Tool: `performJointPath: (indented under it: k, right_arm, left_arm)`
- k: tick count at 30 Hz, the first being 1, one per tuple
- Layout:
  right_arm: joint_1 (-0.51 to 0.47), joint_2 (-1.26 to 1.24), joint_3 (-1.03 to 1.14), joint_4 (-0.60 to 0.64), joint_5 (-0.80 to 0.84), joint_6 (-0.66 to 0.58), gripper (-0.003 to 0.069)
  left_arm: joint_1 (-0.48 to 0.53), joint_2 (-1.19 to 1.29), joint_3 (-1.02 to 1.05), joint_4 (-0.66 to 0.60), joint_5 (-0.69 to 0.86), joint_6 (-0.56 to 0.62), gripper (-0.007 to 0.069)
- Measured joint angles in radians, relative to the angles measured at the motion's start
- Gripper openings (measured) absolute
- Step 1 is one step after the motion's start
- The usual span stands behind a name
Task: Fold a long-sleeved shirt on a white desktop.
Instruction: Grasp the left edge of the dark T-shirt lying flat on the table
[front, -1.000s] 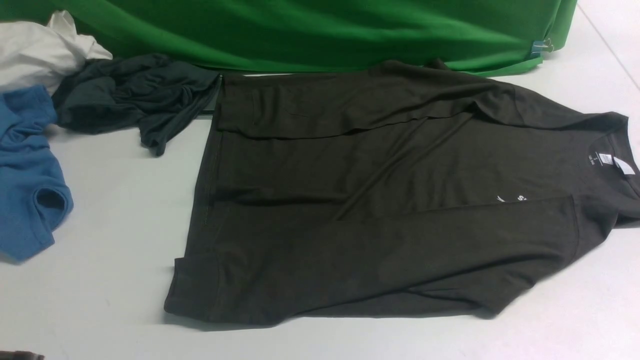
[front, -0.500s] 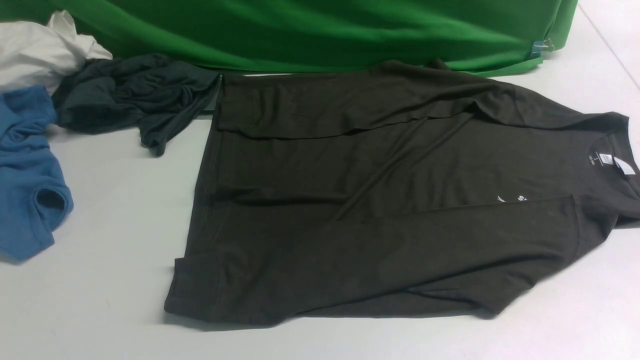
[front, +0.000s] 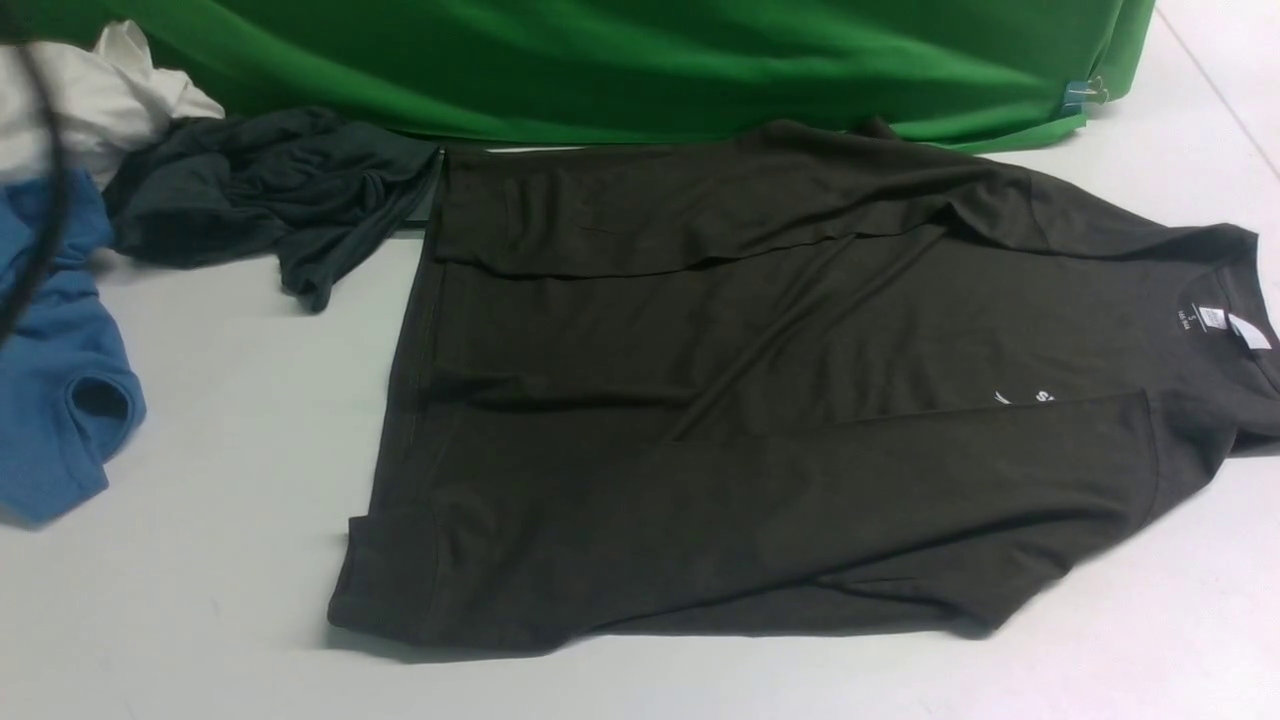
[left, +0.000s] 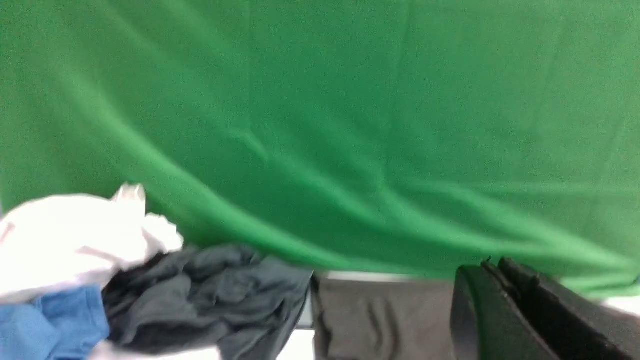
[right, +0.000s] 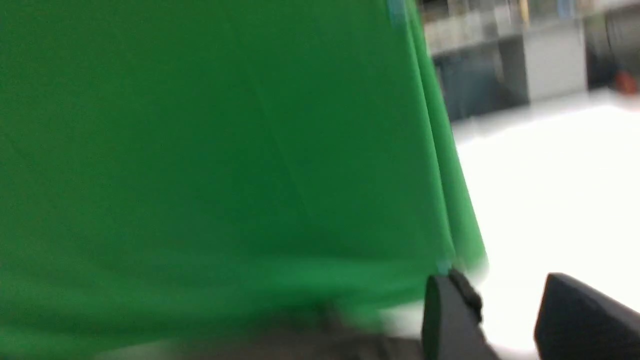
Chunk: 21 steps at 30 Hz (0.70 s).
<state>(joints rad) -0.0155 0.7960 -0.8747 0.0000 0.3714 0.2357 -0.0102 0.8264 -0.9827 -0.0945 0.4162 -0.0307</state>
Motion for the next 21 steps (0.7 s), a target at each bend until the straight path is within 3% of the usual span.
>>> performJointPath:
  k: [9, 13, 17, 20, 21]
  right_arm:
    - [0.197, 0.165, 0.002, 0.000, 0.251, -0.051, 0.0240]
    - [0.331, 0.215, 0.004, 0.000, 0.307, -0.080, 0.0240]
    - [0.439, 0.240, 0.004, 0.000, 0.312, -0.110, 0.0240]
    - [0.490, 0.245, 0.004, 0.000, 0.312, -0.113, 0.0240]
    - [0.495, 0.245, 0.004, 0.000, 0.311, -0.113, 0.0240]
  left_arm:
    - [0.000, 0.265, -0.003, -0.090, 0.281, 0.017, 0.0023]
    - [0.000, 0.393, -0.003, -0.122, 0.404, 0.116, 0.0050]
    - [-0.008, 0.516, -0.004, -0.213, 0.445, 0.306, 0.0143]
    - [-0.069, 0.587, -0.015, -0.214, 0.442, 0.392, 0.0277]
    - [-0.074, 0.587, -0.016, -0.211, 0.442, 0.398, 0.0277]
